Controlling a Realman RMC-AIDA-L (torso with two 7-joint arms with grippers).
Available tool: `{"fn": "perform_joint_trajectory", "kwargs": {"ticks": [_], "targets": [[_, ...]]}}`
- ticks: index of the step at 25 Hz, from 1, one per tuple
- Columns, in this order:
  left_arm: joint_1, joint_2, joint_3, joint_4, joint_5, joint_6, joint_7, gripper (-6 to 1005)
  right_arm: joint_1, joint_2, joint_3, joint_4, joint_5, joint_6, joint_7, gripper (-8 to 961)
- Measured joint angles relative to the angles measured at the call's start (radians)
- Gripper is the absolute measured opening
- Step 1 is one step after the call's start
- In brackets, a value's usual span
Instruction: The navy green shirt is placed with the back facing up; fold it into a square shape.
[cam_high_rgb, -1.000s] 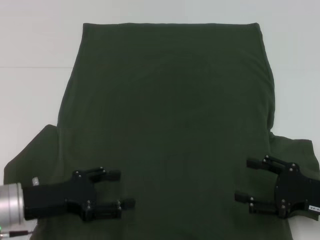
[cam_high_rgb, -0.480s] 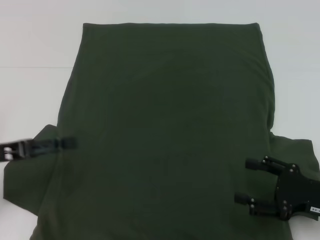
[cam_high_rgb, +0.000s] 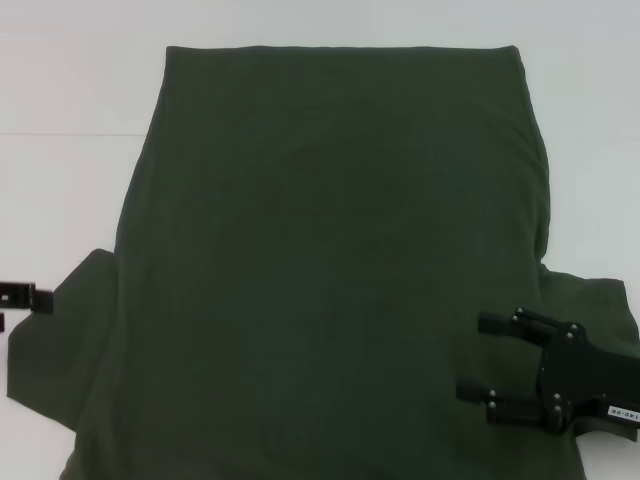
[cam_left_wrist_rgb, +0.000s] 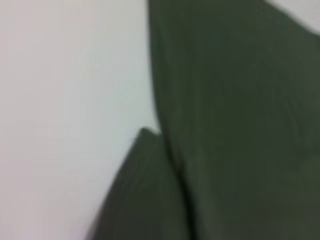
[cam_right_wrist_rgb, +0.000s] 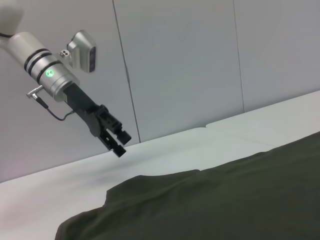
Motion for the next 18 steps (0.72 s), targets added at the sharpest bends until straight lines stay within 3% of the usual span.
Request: {"fn": "perform_joint_trajectory", "kwargs": {"ticks": [7,11,18], "targets": [[-0.057,0.024,0.028,-0.065,0.118,0.008,0.020,878,0.003,0.008,0.001,-0.001,0.000,0.015,0.005,915],[-0.084,0.021,0.031,-0.086,0.192,-0.034,0.009,878,0.004,0.011,0.002,-0.003,0.000,0.008,0.012,916],[-0.087,0.018,0.031,-0.138,0.208,-0.113,-0.007,877,0.006,0.013,0.001,-0.016,0.000,0.004,0.033,915]]}}
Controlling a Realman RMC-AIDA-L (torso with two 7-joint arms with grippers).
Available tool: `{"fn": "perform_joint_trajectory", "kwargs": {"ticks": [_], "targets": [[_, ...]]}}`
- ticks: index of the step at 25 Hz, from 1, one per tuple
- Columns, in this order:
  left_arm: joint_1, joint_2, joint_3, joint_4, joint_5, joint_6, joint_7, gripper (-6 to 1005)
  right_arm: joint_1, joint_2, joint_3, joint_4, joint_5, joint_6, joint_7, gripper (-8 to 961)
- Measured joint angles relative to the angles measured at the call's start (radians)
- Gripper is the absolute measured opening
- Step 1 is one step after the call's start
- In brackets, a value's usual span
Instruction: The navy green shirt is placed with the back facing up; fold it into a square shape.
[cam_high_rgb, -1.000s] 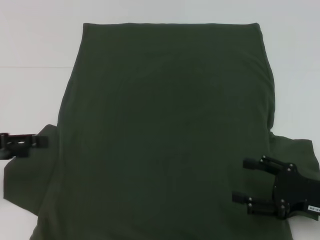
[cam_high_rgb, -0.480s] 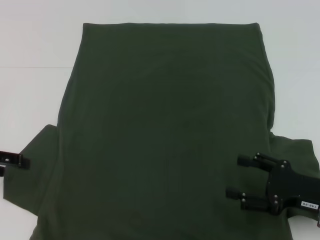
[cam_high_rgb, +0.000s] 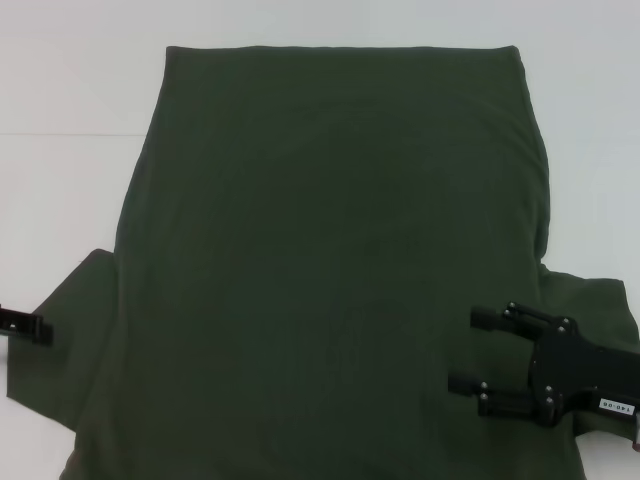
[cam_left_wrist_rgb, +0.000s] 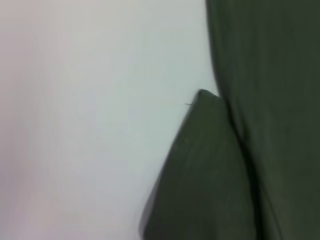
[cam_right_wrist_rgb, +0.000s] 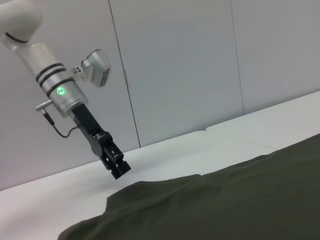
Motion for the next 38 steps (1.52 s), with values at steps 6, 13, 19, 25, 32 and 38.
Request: {"fn": "perform_joint_trajectory", "kwargs": {"ticks": [6,13,19,25,32,38], "targets": [[0.007,-0.002,0.000,-0.041,0.011,-0.050,-0.002,877,-0.001,0.002,0.000,-0.007,0.000,-0.005,0.000,916],[0.011,-0.001,0.000,-0.060,0.011,-0.073,-0.003,878,0.000,0.002,-0.001,-0.007,0.000,-0.014,0.000,916],[0.011,-0.001,0.000,-0.075,0.012,-0.077,-0.004,878,-0.001,0.002,0.003,-0.007,0.000,-0.014,0.000,915],[0.009,0.000,0.000,-0.082,0.012,-0.088,-0.004,877,-0.002,0.002,0.003,-0.008,0.000,-0.016,0.000,915],[0.009,-0.001,0.000,-0.082,0.012,-0.088,-0.012,877,0.000,0.002,0.001,-0.009,0.000,-0.018,0.000,916],[0.010,-0.003,0.000,-0.087,0.012,-0.089,-0.017,878,0.001,0.002,-0.001,-0.011,0.000,-0.018,0.000,915]]}}
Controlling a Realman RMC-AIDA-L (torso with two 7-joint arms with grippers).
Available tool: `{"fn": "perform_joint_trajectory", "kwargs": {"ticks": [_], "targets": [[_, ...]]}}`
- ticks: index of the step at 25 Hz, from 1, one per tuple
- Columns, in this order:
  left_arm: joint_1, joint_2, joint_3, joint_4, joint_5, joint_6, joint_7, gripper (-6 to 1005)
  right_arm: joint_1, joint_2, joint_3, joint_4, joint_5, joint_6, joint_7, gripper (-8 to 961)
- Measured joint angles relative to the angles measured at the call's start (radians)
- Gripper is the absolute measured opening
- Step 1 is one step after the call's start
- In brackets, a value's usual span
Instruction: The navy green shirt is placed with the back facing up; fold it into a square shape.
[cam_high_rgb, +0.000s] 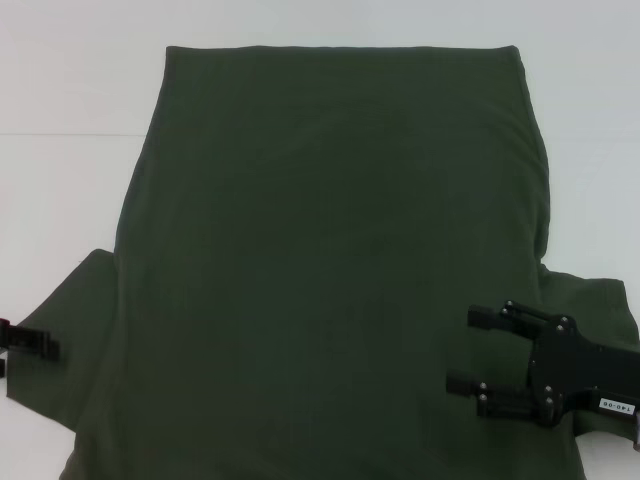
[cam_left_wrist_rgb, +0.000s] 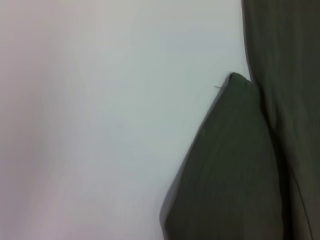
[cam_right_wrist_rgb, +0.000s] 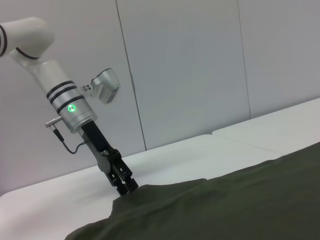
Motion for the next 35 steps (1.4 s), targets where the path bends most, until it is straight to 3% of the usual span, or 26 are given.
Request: {"fn": "perform_joint_trajectory", "kwargs": {"ticks": [35], "targets": [[0.007,-0.003,0.024,-0.011,0.003,-0.035,0.008,877,0.005,0.003,-0.002,-0.011,0.000,0.000,0.000,915]]}}
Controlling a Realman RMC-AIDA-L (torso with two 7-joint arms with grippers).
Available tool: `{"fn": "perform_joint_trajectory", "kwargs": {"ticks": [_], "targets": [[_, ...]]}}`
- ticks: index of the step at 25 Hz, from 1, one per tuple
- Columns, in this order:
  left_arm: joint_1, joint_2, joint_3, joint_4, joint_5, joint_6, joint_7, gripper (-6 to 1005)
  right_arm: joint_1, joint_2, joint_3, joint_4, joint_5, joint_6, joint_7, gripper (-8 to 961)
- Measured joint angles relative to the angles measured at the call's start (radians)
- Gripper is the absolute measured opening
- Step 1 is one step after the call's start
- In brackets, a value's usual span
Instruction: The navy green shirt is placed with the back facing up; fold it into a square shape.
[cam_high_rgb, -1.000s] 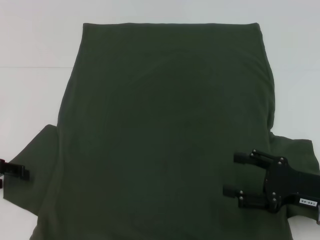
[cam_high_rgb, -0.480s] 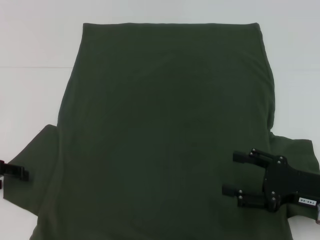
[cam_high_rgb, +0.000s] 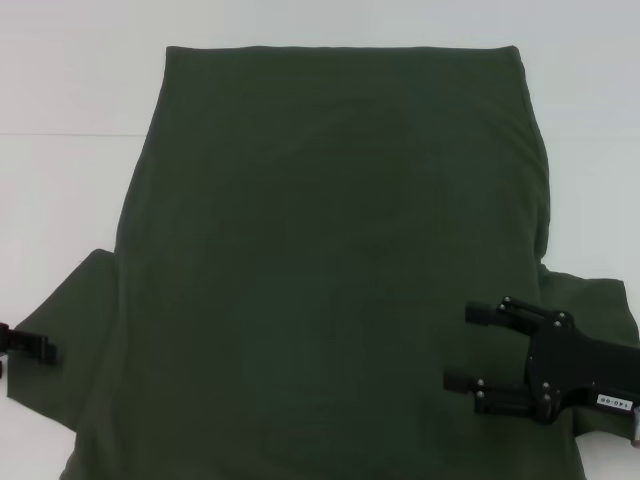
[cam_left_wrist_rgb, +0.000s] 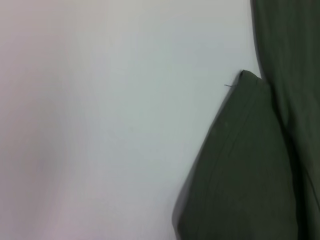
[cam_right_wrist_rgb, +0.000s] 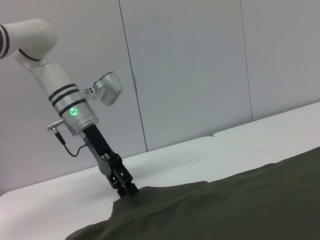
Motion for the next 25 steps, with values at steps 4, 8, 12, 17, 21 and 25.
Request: {"fn": "perform_joint_trajectory", "kwargs": {"ticks": [4,8,12,17,21,25], "targets": [[-0.001,0.000,-0.001,-0.008,-0.001,-0.003,0.000,877,0.000,0.000,0.000,0.000,0.000,0.000,0.000,915],[-0.006,0.000,-0.001,-0.018,-0.006,0.000,-0.004,872,0.000,0.000,0.000,0.000,0.000,0.000,0.000,916],[-0.015,-0.001,-0.008,-0.036,-0.012,0.009,-0.005,848,0.000,0.000,0.000,0.000,0.000,0.000,0.000,916],[-0.030,0.000,-0.009,-0.059,-0.014,0.013,-0.006,817,0.000,0.000,-0.001,0.000,0.000,-0.003,0.000,915],[-0.034,-0.002,-0.009,-0.061,-0.014,0.014,-0.006,793,0.000,0.000,-0.001,0.000,0.000,-0.003,0.000,915],[-0.038,-0.001,-0.003,-0.061,-0.011,0.019,-0.006,769,0.000,0.000,0.000,0.000,0.000,-0.004,0.000,915]]}}
